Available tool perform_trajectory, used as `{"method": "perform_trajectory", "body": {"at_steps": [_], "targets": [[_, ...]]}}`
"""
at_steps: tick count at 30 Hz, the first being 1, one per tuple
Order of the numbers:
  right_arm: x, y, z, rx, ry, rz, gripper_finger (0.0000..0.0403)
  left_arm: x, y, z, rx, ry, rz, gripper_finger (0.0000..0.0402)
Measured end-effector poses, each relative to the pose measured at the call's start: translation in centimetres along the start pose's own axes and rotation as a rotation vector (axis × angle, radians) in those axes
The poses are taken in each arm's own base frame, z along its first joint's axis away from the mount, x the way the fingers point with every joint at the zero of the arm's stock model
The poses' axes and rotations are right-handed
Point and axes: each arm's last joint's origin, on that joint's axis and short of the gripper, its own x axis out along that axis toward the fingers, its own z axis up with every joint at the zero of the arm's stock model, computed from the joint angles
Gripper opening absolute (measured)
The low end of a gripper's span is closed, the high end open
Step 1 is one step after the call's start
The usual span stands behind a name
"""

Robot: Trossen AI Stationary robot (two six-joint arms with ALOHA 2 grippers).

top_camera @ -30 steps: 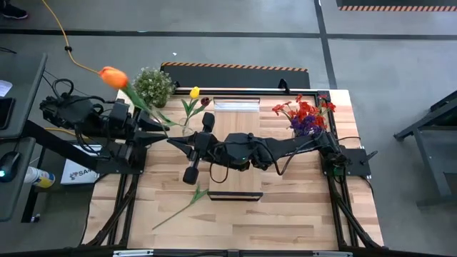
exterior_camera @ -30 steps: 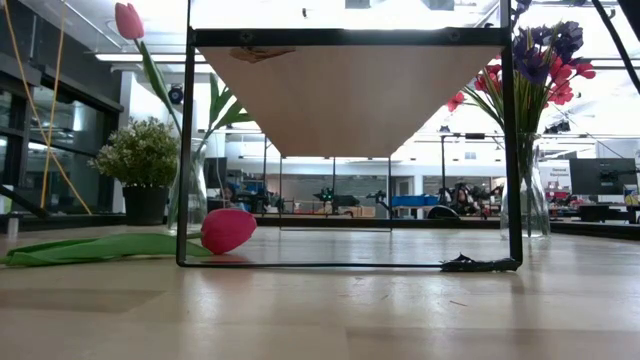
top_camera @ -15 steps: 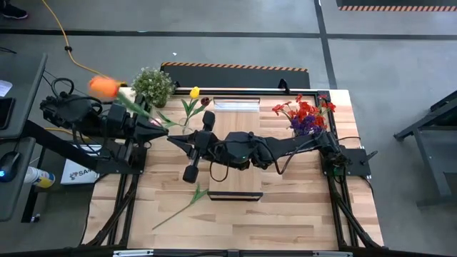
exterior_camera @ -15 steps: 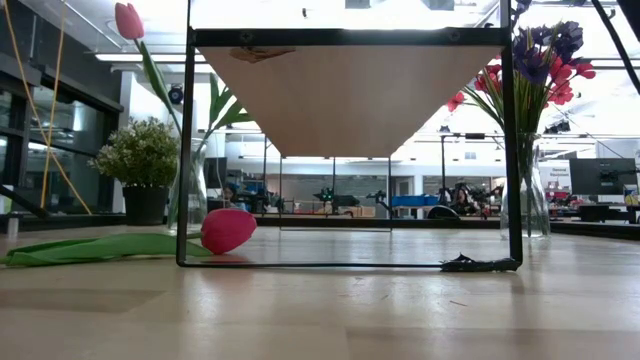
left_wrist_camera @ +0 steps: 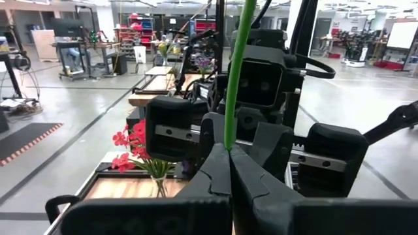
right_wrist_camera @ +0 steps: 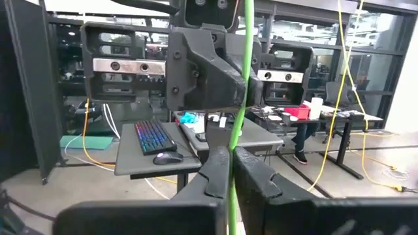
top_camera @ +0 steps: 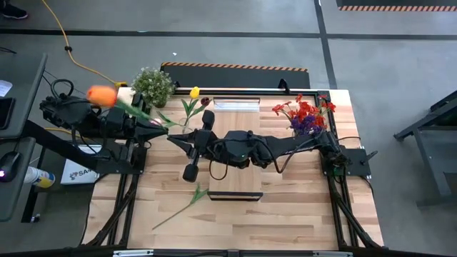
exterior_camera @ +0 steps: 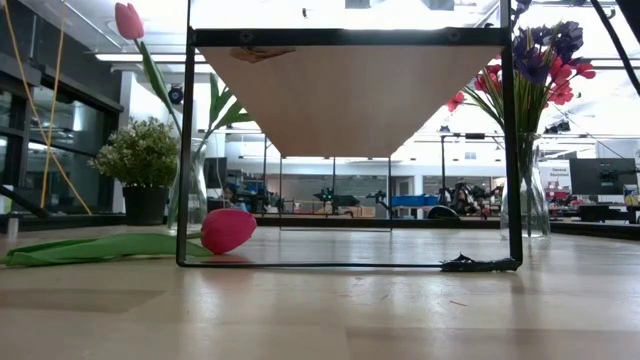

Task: Pick and place flowers into a vace then onto a shelf
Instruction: Put the orange tulip into the left transparent vase

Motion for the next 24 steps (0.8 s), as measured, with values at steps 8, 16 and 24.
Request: {"method": "perform_trajectory", "body": {"at_steps": [8, 16, 24], "targets": [[-0.1, 0.5, -0.3, 0.034, 0.025, 0.045, 0.0092, -0.4, 0.5, 0.1, 0.006, -0.003, 0.104, 0.0022], [-0.6, 1.5, -0.3, 0.043, 0.028, 0.090, 0.0146, -1.2, 1.2, 0.1, 0.023, -0.006, 0.191, 0.0022], [-2.2, 2.7, 1.5, -0.035, -0.032, 0.006, 0.0157, -1.3, 1.5, -1.1, 0.050, 0.099, 0.312, 0.0022]]}}
